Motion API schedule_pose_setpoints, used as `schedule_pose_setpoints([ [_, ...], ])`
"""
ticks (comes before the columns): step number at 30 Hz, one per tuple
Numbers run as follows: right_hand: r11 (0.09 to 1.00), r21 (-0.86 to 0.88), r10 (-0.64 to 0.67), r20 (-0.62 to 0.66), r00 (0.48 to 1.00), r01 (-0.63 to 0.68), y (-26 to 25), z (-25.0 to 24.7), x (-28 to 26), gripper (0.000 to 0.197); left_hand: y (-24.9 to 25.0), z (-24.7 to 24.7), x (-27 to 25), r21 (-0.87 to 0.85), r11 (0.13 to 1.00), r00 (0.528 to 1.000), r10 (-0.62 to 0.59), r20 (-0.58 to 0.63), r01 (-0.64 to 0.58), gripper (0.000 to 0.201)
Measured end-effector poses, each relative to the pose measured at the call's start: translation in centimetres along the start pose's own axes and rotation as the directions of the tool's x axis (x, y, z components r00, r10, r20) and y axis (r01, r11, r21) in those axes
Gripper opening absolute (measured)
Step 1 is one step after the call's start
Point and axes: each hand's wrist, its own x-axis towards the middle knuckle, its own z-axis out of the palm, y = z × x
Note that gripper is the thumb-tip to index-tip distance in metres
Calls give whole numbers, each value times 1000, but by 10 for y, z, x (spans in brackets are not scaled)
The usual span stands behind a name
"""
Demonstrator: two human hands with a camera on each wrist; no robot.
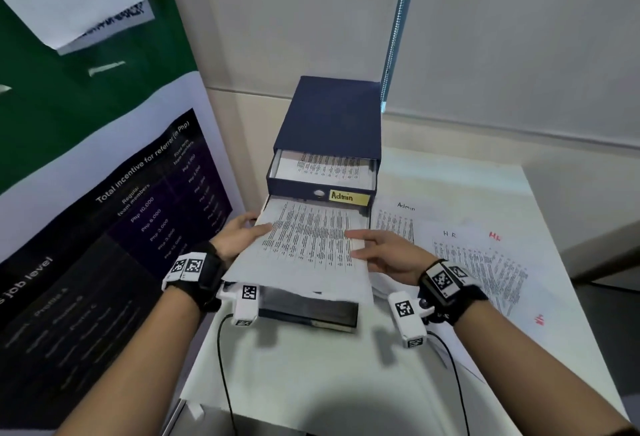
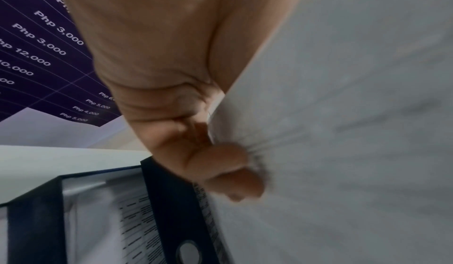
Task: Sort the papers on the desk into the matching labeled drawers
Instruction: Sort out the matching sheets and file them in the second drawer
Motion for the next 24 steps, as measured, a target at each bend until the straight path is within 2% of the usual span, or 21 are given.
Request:
schedule_pose_setpoints([
  [2, 999, -25, -49, -166, 985, 45, -5, -4, 11, 48, -1, 2, 8, -37, 999, 1000, -13, 18, 14, 71],
  [4, 995, 41, -74, -339, 938, 93, -13, -7, 19, 41, 0, 5, 13, -25, 999, 997, -19, 70, 21, 55],
  [5, 991, 79, -73, -373, 925, 109, -16, -7, 21, 38, 1, 6, 16, 1, 1000, 997, -7, 76, 7, 44],
  [7, 990, 123, -28, -311, 950, 69, -19, -5, 19, 34, 5, 9, 26, 87, 995, 999, 47, 26, -49, 33],
  [9, 991, 126, 64, -157, 986, -45, -21, -1, 14, 31, 8, 11, 38, 138, 986, 993, 102, -60, -93, 29],
  [11, 985, 150, 96, -80, 992, -83, -20, -1, 17, 31, 10, 17, 48, 168, 979, 977, 141, -159, -114, 26],
  [13, 982, 182, 77, -139, 987, -51, -25, 1, 28, 26, 9, 24, 55, 249, 958, 940, 210, -268, -143, 25],
  [15, 968, 250, 66, -254, 965, -1, -27, -1, 46, 20, 8, 33, 57, 471, 865, 886, 345, -311, -172, 27],
  [17, 949, 313, 81, -322, 943, 25, -29, 0, 62, 17, 4, 43, 58, 686, 696, 818, 510, -266, -212, 22],
  [18, 948, 316, 78, -365, 928, 44, -29, 2, 69, 18, 3, 48, 58, 749, 615, 795, 570, -206, -247, 16],
  [19, 905, 417, 82, -368, 926, 86, -31, 2, 73, 21, 1, 52, 59, 789, 541, 800, 590, -110, -290, 13],
  [21, 898, 427, 50, -341, 939, 107, -29, 3, 79, 28, -3, 62, 63, 819, 441, 848, 520, 101, -368, 27],
  [22, 864, 497, 75, -283, 956, 79, -29, 4, 80, 29, -6, 67, 65, 827, 420, 875, 455, 166, -375, 36],
  [24, 889, 451, 46, -265, 963, 82, -24, 1, 76, 32, -10, 75, 70, 870, 359, 910, 358, 206, -338, 44],
])
